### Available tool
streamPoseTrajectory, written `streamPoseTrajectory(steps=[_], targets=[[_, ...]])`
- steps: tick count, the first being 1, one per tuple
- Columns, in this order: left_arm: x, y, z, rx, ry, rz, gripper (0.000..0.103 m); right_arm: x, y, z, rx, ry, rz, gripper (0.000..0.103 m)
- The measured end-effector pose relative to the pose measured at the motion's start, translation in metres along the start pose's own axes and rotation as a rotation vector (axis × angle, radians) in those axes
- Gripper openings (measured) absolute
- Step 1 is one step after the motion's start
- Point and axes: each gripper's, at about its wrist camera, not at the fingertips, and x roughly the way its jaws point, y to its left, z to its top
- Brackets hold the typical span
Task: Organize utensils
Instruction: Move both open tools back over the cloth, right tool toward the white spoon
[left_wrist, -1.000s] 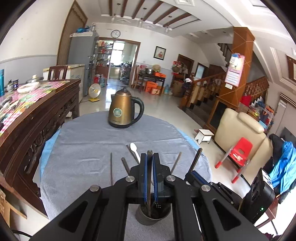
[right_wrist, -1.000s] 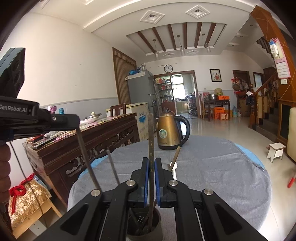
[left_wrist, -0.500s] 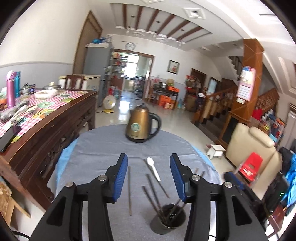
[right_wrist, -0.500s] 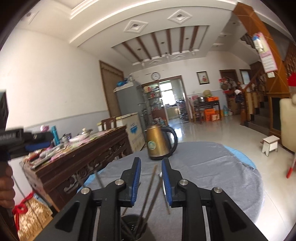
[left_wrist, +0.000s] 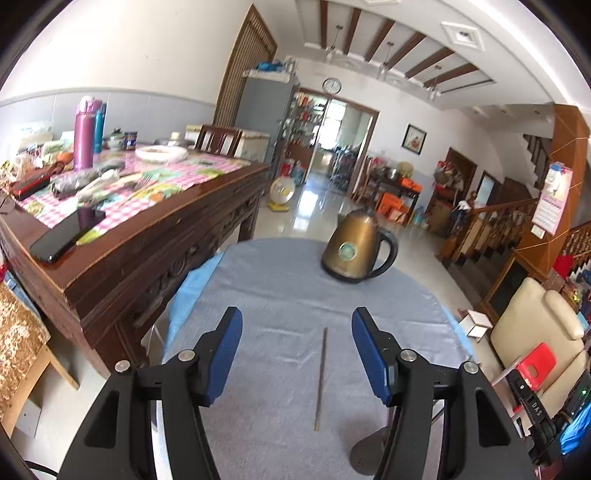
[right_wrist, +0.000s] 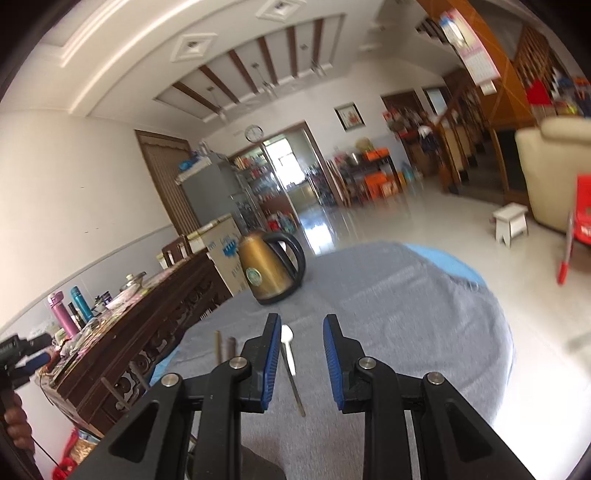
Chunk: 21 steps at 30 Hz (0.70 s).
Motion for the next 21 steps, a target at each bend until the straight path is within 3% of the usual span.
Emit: streamPoseTrajectory(steps=[11,21], targets=[[0.051,0.013,-0.028,-0.010,0.168,0.068,0.063,0.029,-0.030,-0.016,0.111,0.149,-0.023,0.026],[0.082,0.026,-0.047,-0.023,0.255,0.114,0.063,0.050,-0.039,-0.029,0.136,0.233,-0.028,0.026]])
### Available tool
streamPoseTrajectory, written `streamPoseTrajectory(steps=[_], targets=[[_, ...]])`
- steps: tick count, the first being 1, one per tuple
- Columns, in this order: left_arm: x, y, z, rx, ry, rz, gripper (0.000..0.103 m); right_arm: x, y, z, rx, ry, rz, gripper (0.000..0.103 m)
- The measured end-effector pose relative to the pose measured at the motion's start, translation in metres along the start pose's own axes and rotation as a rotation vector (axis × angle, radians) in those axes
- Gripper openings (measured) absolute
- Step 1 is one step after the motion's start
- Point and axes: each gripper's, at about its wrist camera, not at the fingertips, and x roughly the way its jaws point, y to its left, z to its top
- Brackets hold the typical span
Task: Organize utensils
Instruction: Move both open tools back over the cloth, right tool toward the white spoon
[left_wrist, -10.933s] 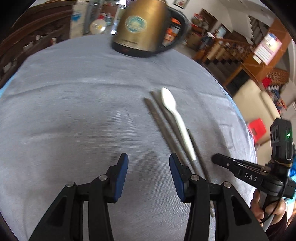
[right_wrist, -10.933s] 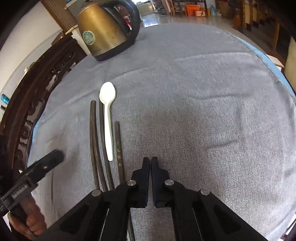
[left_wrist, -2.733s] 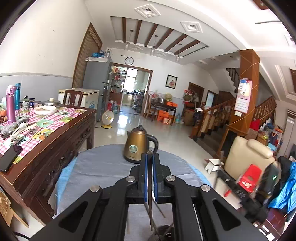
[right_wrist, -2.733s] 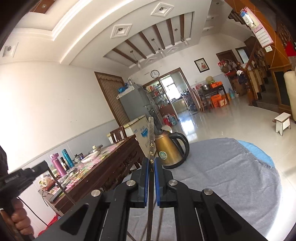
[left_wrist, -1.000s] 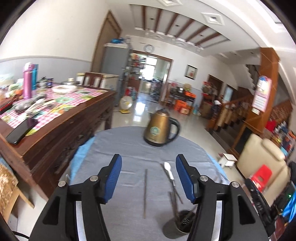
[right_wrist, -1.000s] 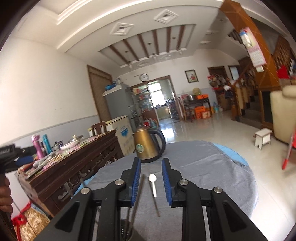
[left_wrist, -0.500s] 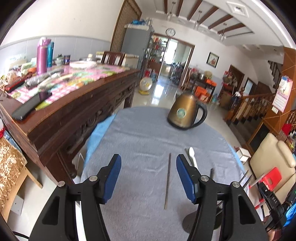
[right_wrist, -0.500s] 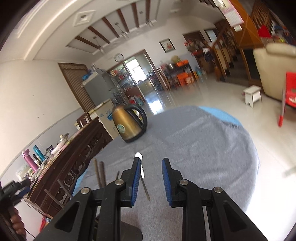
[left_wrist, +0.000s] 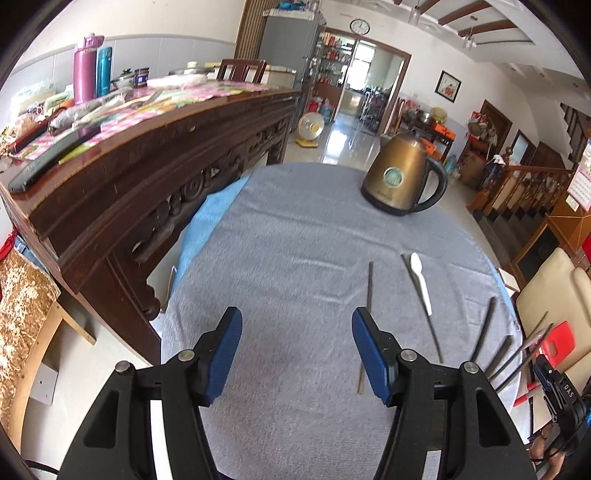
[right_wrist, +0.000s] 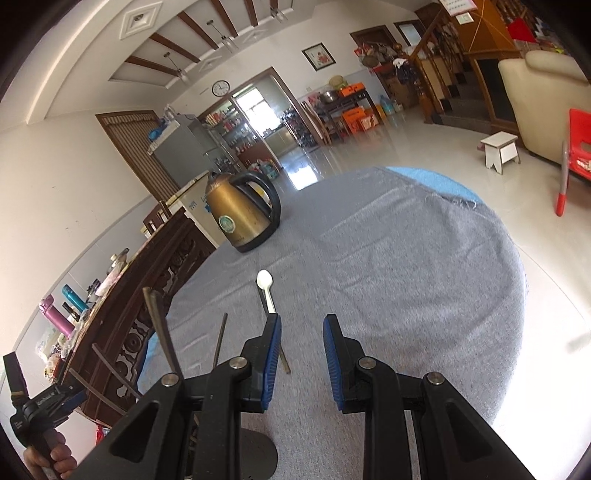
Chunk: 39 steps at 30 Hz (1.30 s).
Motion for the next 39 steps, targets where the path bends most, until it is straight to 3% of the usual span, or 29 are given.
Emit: streamPoseTrajectory(steps=[10,29,34,39], targets=[[0.049,0.013,-0.017,-0.011,0.108,0.073,0.063,0.027,-0.008,-0.009,0.012,0.080,-0.024,0.026],[0.091,0.012,-0.019,0.049,0.150,0.142,0.063,0.076,-0.016,-0.024,0.018,0.206,-0.065,0.026],[0.102,0.013,-0.024,0.043,0.182,0.142,0.063,0.099,-0.013,-0.014,-0.007,0.233,-0.043,0.026],[0.111,0.004,-0.028,0.067,0.203,0.133,0.063,0.145,-0.006,0.006,-0.040,0.307,0.037,0.026]])
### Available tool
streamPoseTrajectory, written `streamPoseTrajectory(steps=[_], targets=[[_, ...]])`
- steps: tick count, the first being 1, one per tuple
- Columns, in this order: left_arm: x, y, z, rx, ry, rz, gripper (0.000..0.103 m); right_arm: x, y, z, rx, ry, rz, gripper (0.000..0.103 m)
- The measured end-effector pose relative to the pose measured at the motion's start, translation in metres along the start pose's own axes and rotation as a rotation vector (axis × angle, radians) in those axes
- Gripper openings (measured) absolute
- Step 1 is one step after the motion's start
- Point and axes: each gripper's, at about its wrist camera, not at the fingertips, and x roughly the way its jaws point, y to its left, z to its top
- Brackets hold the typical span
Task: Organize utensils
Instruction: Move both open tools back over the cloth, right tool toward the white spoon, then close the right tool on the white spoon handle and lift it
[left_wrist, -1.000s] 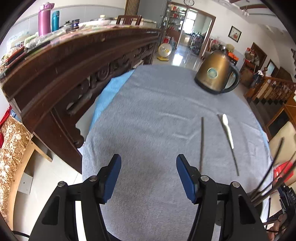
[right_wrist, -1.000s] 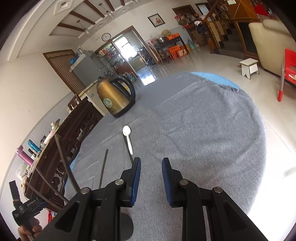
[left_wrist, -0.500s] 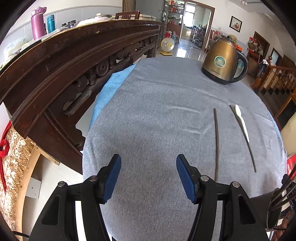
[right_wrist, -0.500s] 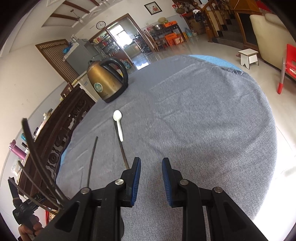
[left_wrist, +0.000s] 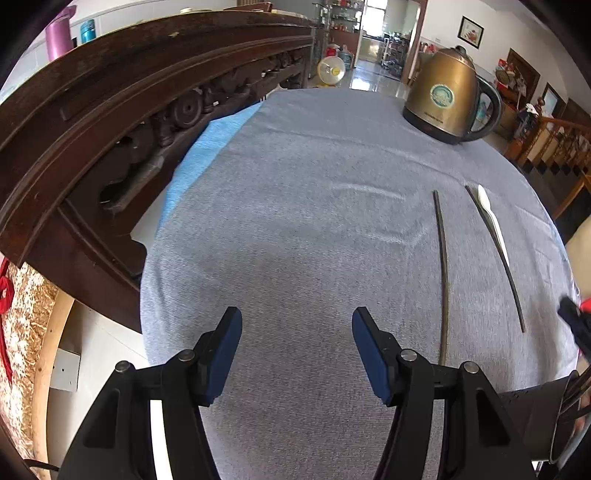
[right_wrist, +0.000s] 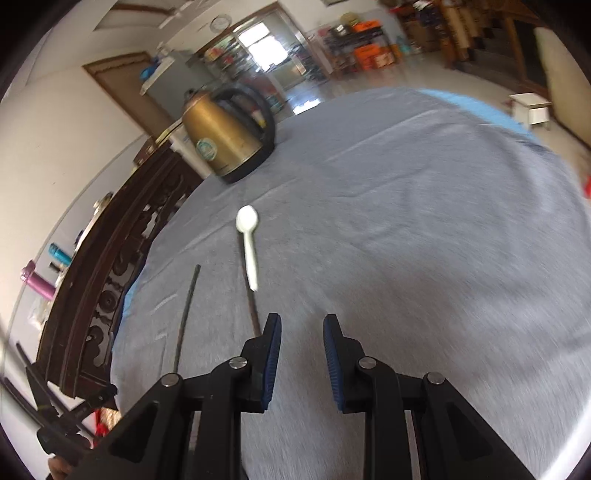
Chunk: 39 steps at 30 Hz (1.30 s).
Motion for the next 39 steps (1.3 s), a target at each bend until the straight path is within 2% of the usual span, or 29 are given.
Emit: streamPoseTrajectory(steps=[6,12,17,20,21,22,26,28,31,33,34,35,37,39], targets=[[0.010,-0.010,0.000,0.024,0.023,-0.002,0.063,0.061,0.019,0.040,-0.041,0.100,0.083,0.026],[0.017,-0.013,-0.002,0.033,0.046,-0.003,0.063,0.117,0.052,0.066,-0.111,0.149,0.062,0.026],[0.018,-0.014,0.000,0.036,0.050,-0.008,0.063,0.154,0.061,0.084,-0.100,0.171,0.041,0.026],[0.018,-0.014,0.001,0.037,0.049,-0.006,0.063,0.165,0.064,0.086,-0.100,0.176,0.048,0.025],[0.018,-0.014,0.002,0.036,0.049,-0.005,0.063,0.167,0.066,0.088,-0.108,0.177,0.041,0.021],[0.017,-0.014,0.002,0.035,0.048,-0.004,0.063,0.168,0.068,0.088,-0.118,0.175,0.026,0.010],[0.016,-0.014,0.003,0.034,0.043,-0.007,0.063,0.150,0.075,0.087,-0.165,0.124,0.028,0.010],[0.015,-0.016,0.003,0.038,0.042,-0.013,0.063,0.136,0.077,0.088,-0.165,0.112,0.083,0.010],[0.013,-0.018,0.002,0.045,0.039,-0.019,0.063,0.097,0.082,0.090,-0.143,0.076,0.323,0.010],[0.012,-0.020,0.002,0.047,0.038,-0.022,0.063,0.079,0.085,0.090,-0.128,0.069,0.423,0.011],[0.011,-0.020,0.002,0.047,0.037,-0.023,0.063,0.070,0.085,0.091,-0.121,0.060,0.455,0.021],[0.011,-0.021,0.002,0.047,0.036,-0.022,0.063,0.063,0.084,0.093,-0.112,0.042,0.464,0.037],[0.008,-0.021,0.002,0.048,0.031,-0.022,0.063,0.052,0.075,0.096,-0.073,-0.012,0.484,0.061],[0.005,-0.021,0.001,0.048,0.026,-0.022,0.063,0.049,0.068,0.097,-0.043,-0.041,0.472,0.061]])
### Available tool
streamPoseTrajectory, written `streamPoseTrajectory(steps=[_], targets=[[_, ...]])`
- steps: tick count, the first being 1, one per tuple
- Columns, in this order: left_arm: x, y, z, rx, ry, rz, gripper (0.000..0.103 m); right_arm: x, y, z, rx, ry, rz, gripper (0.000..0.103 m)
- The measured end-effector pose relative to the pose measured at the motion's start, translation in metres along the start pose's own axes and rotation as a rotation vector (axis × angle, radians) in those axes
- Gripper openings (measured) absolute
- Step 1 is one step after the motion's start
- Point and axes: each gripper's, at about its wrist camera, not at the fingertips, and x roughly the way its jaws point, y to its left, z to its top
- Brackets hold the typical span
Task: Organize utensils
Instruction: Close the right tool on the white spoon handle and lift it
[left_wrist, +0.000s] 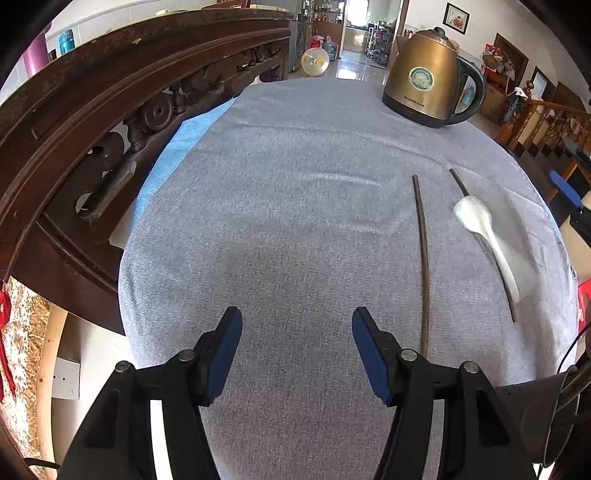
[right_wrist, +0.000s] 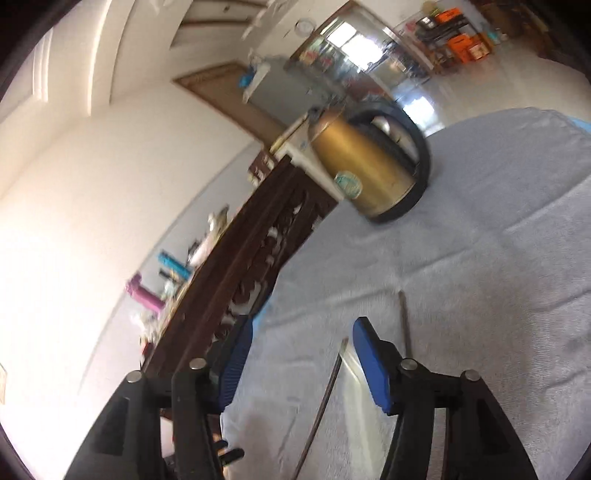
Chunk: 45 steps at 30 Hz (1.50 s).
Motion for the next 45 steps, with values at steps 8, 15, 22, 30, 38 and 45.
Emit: streamPoseTrajectory(steps=[8,15,22,30,38,45], targets=[[-0.001,0.001,0.000,-0.005,-0.002,0.008,0.063,-0.002,-0.029,-0.018,0.019,0.071,-0.147,0.059],[0.003,-0.007,-0.003,0.018,0.007,0.005,0.063,0.031,-0.053,-0.040,-0.037,0.238,-0.286,0.033],[0.011,-0.007,0.005,0.024,-0.003,-0.007,0.063,0.069,-0.057,-0.047,-0.061,0.294,-0.305,0.011],[0.027,-0.029,0.044,0.092,-0.090,-0.158,0.059,0.046,-0.071,-0.044,0.015,0.168,-0.318,0.005],[0.052,-0.093,0.076,0.245,-0.085,-0.346,0.057,0.022,-0.090,-0.044,0.111,0.123,-0.257,0.005],[0.081,-0.143,0.080,0.381,0.011,-0.406,0.057,0.013,-0.100,-0.050,0.145,0.105,-0.197,0.005]])
